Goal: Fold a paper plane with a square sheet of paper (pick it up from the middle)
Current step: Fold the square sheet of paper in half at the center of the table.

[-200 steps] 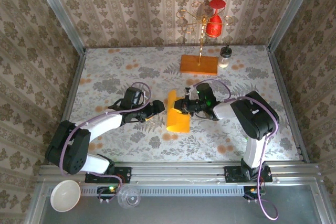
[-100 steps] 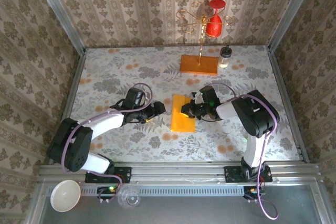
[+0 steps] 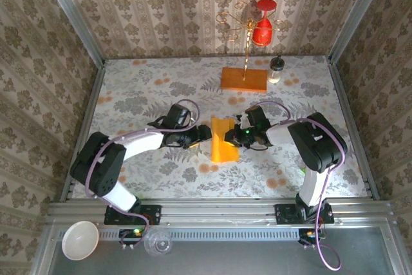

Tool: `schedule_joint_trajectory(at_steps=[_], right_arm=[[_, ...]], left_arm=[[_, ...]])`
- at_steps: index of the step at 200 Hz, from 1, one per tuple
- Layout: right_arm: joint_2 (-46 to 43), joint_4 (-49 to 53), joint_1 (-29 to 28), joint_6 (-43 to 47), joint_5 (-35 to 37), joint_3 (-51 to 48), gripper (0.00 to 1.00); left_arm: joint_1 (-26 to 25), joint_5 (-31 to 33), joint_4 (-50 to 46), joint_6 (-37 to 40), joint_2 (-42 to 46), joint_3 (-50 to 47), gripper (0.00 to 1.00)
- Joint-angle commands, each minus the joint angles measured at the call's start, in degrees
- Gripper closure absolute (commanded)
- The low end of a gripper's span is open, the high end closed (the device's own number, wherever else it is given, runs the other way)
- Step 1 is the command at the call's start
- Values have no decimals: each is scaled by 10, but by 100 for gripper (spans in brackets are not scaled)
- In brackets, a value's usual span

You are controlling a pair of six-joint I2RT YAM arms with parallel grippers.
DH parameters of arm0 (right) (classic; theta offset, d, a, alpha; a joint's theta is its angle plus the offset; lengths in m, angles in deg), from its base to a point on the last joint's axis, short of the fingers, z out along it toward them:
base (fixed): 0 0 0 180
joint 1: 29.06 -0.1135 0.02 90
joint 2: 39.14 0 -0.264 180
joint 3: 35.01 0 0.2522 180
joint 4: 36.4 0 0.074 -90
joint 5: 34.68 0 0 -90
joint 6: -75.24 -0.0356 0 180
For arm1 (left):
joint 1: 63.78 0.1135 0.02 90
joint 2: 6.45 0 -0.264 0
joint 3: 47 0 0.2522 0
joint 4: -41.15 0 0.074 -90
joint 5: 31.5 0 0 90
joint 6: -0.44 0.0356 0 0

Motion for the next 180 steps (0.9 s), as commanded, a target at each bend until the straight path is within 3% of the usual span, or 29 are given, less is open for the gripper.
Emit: schedule_joint_trajectory(at_steps=[1,41,180], right_arm=[[-22,33,3,18,17,9,92],[-39,40,3,19,18,7,92],[-66,162,3,86,89,33,92]], left_arm=[[-14,-7,-27,17,-32,39,33],[-30,-10,-42,19,-83,82,45],[-60,40,-150,21,-182,180,53]])
